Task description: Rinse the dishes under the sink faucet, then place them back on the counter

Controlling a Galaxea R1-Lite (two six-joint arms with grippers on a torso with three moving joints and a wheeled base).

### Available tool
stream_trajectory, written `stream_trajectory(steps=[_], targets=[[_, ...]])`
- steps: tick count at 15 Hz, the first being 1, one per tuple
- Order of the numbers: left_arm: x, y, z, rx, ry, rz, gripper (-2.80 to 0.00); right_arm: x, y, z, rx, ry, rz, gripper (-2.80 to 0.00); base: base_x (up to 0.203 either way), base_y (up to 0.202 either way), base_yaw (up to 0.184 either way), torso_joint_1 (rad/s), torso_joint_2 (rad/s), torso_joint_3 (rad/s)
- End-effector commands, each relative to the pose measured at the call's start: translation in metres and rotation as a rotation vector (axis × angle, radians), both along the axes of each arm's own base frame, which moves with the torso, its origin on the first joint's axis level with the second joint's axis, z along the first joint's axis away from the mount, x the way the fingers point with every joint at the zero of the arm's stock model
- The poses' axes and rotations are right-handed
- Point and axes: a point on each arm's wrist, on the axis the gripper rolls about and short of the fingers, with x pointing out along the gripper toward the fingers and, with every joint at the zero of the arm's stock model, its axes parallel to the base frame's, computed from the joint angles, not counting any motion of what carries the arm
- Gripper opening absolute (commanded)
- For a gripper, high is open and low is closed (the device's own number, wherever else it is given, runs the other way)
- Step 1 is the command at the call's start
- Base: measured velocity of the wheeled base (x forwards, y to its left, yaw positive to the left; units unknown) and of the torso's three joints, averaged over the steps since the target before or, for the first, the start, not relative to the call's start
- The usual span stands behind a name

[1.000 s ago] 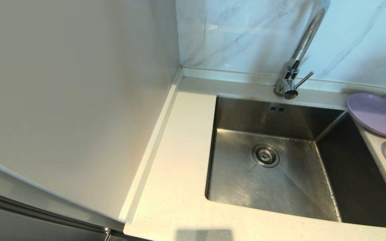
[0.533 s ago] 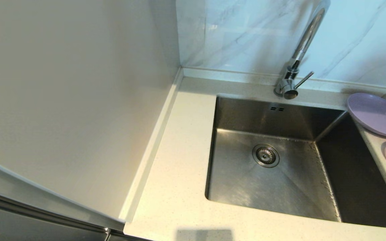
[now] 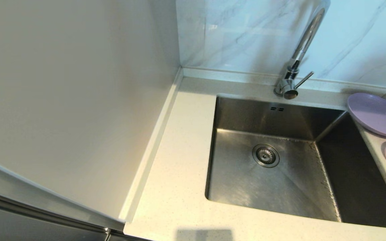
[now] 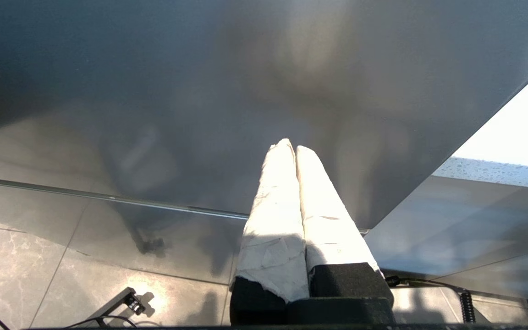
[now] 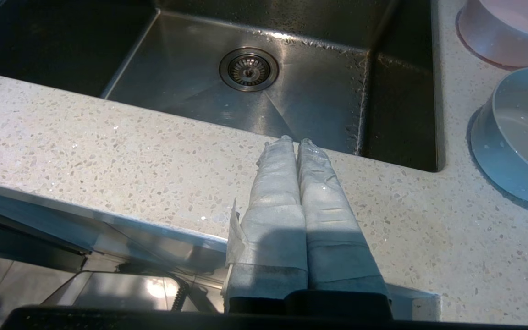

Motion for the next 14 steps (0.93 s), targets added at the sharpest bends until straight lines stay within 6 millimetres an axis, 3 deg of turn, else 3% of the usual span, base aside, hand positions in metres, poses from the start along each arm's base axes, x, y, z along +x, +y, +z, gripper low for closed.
stream_trajectory(steps=[1, 14], targets=[[0.0000, 0.0000, 0.0000, -0.001, 0.000, 0.001, -2.80, 0.0007, 0.0000, -0.0020, 0.000, 0.010, 0.001, -2.80, 0.000, 0.000, 0.000, 0.000, 0.00, 0.000], [0.0000, 0.0000, 0.0000, -0.001, 0.000, 0.001, -2.80, 0.0007, -0.0004, -0.0020, 0.014, 0.008, -0.020, -2.80, 0.000, 0.000, 0.000, 0.000, 0.00, 0.000]])
